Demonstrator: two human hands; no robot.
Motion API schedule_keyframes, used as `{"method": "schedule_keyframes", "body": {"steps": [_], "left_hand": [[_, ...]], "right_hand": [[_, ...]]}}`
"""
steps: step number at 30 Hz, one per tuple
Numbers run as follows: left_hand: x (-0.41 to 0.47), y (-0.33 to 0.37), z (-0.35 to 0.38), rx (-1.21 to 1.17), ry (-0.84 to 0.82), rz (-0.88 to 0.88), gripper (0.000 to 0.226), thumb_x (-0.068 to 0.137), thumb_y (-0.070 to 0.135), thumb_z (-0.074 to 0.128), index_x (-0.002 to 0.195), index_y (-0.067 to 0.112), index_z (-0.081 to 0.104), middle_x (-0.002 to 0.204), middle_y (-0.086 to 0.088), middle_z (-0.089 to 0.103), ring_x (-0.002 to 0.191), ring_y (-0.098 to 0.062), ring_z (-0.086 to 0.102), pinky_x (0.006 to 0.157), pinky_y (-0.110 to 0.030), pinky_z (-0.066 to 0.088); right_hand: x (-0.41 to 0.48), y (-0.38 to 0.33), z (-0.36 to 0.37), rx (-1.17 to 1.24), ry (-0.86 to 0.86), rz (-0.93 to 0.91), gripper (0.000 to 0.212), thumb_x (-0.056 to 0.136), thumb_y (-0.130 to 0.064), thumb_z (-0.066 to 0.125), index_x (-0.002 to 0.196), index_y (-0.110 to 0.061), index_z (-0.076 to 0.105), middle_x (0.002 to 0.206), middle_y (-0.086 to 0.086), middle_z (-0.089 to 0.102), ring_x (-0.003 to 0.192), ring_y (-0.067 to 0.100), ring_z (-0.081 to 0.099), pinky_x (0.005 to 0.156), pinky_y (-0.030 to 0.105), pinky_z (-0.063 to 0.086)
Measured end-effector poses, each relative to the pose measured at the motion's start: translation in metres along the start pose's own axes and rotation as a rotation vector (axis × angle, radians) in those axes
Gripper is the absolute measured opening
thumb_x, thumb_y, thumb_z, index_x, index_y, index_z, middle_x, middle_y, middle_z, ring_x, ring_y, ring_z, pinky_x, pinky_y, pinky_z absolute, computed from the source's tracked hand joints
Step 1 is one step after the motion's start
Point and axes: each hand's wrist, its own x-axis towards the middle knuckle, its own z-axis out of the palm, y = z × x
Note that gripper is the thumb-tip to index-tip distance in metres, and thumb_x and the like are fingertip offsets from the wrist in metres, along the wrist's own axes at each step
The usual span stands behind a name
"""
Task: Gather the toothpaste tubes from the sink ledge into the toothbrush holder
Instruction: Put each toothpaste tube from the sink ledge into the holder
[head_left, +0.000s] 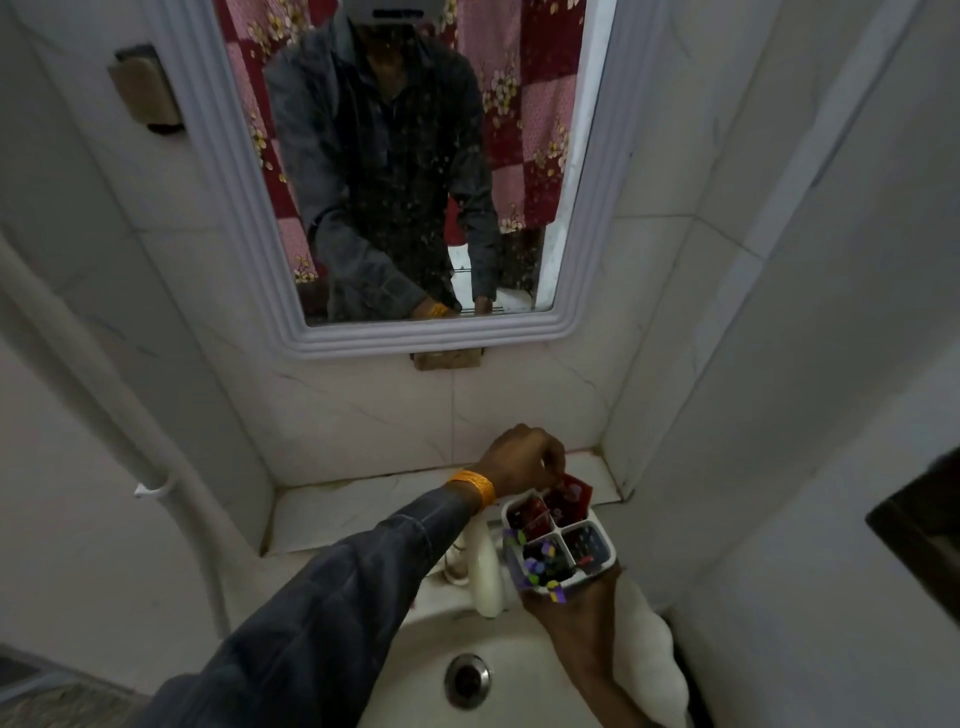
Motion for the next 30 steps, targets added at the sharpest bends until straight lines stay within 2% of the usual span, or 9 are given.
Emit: {"method": "schedule_keyframes", "body": {"steps": [2, 6, 9, 12, 16, 18, 22, 27, 30], "left_hand": [[0.001, -0.004, 0.005, 0.032, 0.003, 0.001, 0.007, 0.081, 0.016, 0.073, 0.088, 0.016, 0.074, 0.095, -0.003, 0.076, 0.083, -0.019, 0.069, 0.072, -0.025, 0.048], [-0.004, -0.013, 0.005, -0.077, -0.002, -0.029, 0.025, 0.076, 0.025, 0.08, 0.098, 0.019, 0.071, 0.098, 0.001, 0.073, 0.074, -0.006, 0.059, 0.068, -0.022, 0.049], [-0.019, -0.036, 0.0, -0.279, 0.002, -0.163, 0.039, 0.071, 0.028, 0.084, 0.105, 0.02, 0.068, 0.102, -0.001, 0.071, 0.081, -0.008, 0.064, 0.076, -0.026, 0.057], [-0.041, -0.078, 0.004, -0.131, 0.122, -0.348, 0.029, 0.08, 0.017, 0.072, 0.109, 0.012, 0.069, 0.111, -0.01, 0.071, 0.102, -0.027, 0.067, 0.089, -0.035, 0.054], [-0.058, -0.107, 0.025, 0.038, -0.01, -0.506, 0.038, 0.092, 0.025, 0.064, 0.126, 0.009, 0.06, 0.131, -0.013, 0.06, 0.12, -0.028, 0.055, 0.102, -0.035, 0.043], [-0.056, -0.107, 0.034, 0.043, -0.056, -0.5, 0.041, 0.094, 0.024, 0.061, 0.13, 0.006, 0.056, 0.136, -0.015, 0.056, 0.125, -0.03, 0.051, 0.105, -0.035, 0.04], [-0.049, -0.105, 0.051, 0.06, -0.111, -0.43, 0.035, 0.099, 0.025, 0.05, 0.124, 0.001, 0.056, 0.131, -0.022, 0.057, 0.12, -0.033, 0.054, 0.1, -0.035, 0.039], [-0.054, -0.088, 0.033, 0.003, -0.049, -0.444, 0.031, 0.093, 0.022, 0.056, 0.116, 0.001, 0.06, 0.121, -0.021, 0.062, 0.111, -0.035, 0.06, 0.093, -0.038, 0.045], [-0.05, -0.083, 0.001, -0.217, 0.128, -0.449, 0.03, 0.08, 0.021, 0.072, 0.107, 0.007, 0.067, 0.104, -0.012, 0.071, 0.096, -0.03, 0.068, 0.086, -0.039, 0.056]], "right_hand": [[0.0, 0.01, -0.002, -0.019, -0.001, 0.002, 0.121, 0.05, -0.018, 0.109, 0.152, -0.023, 0.045, 0.14, -0.007, 0.068, 0.125, 0.012, 0.07, 0.1, 0.035, 0.062], [0.0, 0.011, -0.003, -0.057, 0.009, 0.041, 0.125, 0.045, -0.014, 0.108, 0.151, -0.026, 0.042, 0.141, -0.008, 0.066, 0.128, 0.013, 0.068, 0.102, 0.04, 0.06], [-0.001, 0.014, -0.002, -0.035, 0.026, 0.064, 0.122, 0.043, -0.009, 0.107, 0.145, -0.024, 0.043, 0.138, -0.004, 0.067, 0.122, 0.003, 0.069, 0.098, 0.024, 0.059], [0.0, 0.015, 0.0, -0.034, 0.007, 0.075, 0.121, 0.044, 0.0, 0.105, 0.144, -0.023, 0.041, 0.134, -0.002, 0.067, 0.116, -0.015, 0.064, 0.09, 0.005, 0.052], [0.0, 0.022, -0.002, -0.044, 0.004, 0.074, 0.123, 0.044, 0.0, 0.105, 0.148, -0.015, 0.04, 0.139, 0.005, 0.065, 0.123, 0.017, 0.069, 0.094, 0.016, 0.055], [0.0, 0.021, -0.001, -0.039, -0.006, 0.067, 0.123, 0.045, 0.004, 0.104, 0.148, -0.016, 0.039, 0.139, 0.004, 0.065, 0.122, 0.016, 0.068, 0.095, 0.016, 0.056], [-0.001, 0.02, -0.002, 0.002, -0.005, 0.086, 0.123, 0.046, 0.008, 0.103, 0.145, -0.025, 0.038, 0.137, -0.007, 0.064, 0.116, -0.012, 0.066, 0.091, 0.01, 0.056], [-0.01, 0.014, -0.011, -0.016, 0.004, 0.081, 0.118, 0.048, 0.007, 0.102, 0.144, -0.024, 0.041, 0.135, -0.005, 0.068, 0.114, -0.008, 0.069, 0.088, 0.012, 0.057], [-0.007, 0.012, -0.007, -0.016, -0.028, 0.075, 0.116, 0.049, 0.003, 0.103, 0.145, -0.019, 0.042, 0.136, -0.001, 0.07, 0.117, 0.003, 0.072, 0.094, 0.026, 0.061]]}}
